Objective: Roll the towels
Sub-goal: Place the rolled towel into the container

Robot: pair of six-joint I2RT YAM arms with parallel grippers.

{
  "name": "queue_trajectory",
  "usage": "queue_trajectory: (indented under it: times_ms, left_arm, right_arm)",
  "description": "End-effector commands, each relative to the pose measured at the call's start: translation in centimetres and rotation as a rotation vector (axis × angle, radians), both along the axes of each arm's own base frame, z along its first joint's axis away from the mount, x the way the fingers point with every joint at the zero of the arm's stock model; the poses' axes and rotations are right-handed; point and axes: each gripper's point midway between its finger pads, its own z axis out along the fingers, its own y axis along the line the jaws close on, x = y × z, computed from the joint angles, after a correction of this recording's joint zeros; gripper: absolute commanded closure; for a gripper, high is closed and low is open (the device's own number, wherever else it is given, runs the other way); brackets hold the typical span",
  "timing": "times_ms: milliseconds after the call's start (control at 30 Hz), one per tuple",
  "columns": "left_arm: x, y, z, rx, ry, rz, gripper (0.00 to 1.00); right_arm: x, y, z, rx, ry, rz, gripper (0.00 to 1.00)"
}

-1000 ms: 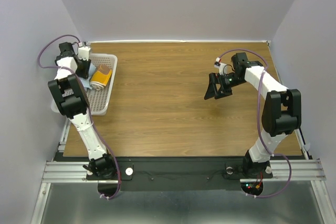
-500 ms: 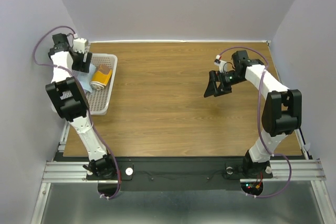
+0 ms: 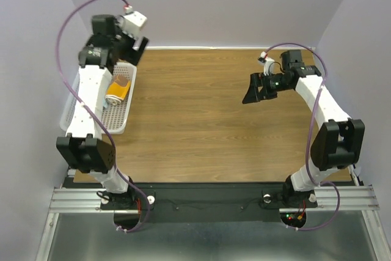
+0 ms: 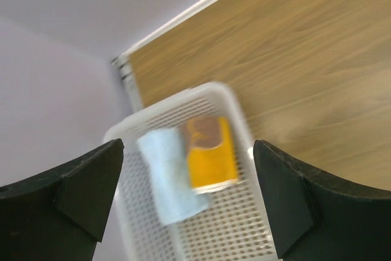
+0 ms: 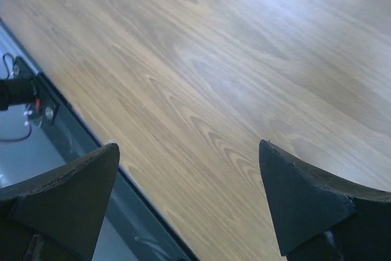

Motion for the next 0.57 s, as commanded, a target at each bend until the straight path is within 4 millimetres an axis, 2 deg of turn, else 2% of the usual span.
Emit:
queue_trajectory:
  times_ms: [0, 33, 67, 133, 167, 200, 233, 267, 300, 400, 533]
  left_arm:
    - [-2.7, -8.2, -1.9, -0.076, 0.02, -0.141, 0.01]
    - [-3.3, -9.6, -2.8, -0.086, 0.036, -0.168, 0.01]
    - [-5.0, -12.4, -4.9, -0.096, 0.077, -0.221, 0.01]
    - [-6.4, -14.5, -7.0, -0.103, 0.1, -0.264, 0.01]
    - [-7.3, -15.2, -8.9, -0.104, 0.113, -0.28, 0.01]
    - [-7.9, -16.9, -9.5, -0.107, 0.108, -0.312, 0.01]
    - [-8.4, -17.4, -10.3, -0.11, 0.118, -0.32, 0.01]
    - [-9.2, -17.4, -12.1, -0.107, 0.15, -0.318, 0.01]
    - [-9.6, -17.8, -12.6, -0.113, 0.159, -0.33, 0.01]
    - [-10.8, -18.5, -14.6, -0.106, 0.203, -0.346, 0.01]
    - [-11.2, -18.7, -15.0, -0.104, 0.197, -0.368, 0.01]
  right_arm:
    - [0.4, -2.5, 1.9, -0.067, -0.122, -0.086, 0.0]
    - [0.3, -2.8, 1.7, -0.082, -0.126, -0.094, 0.0]
    - [-0.5, -3.2, 0.6, -0.098, -0.106, -0.097, 0.0]
    - [-1.3, -3.7, 0.3, -0.123, -0.13, -0.108, 0.0]
    - [-2.1, -3.7, -0.7, -0.13, -0.11, -0.109, 0.0]
    - [-2.3, -3.9, -0.7, -0.132, -0.129, -0.117, 0.0]
    - [-2.6, -3.9, -1.0, -0.136, -0.131, -0.118, 0.0]
    - [-2.9, -4.1, -1.4, -0.142, -0.125, -0.122, 0.0]
    - [-3.5, -4.3, -2.3, -0.154, -0.108, -0.124, 0.0]
    - [-4.4, -4.5, -2.4, -0.161, -0.127, -0.124, 0.0]
    - [-5.0, -4.5, -2.7, -0.164, -0.135, -0.127, 0.0]
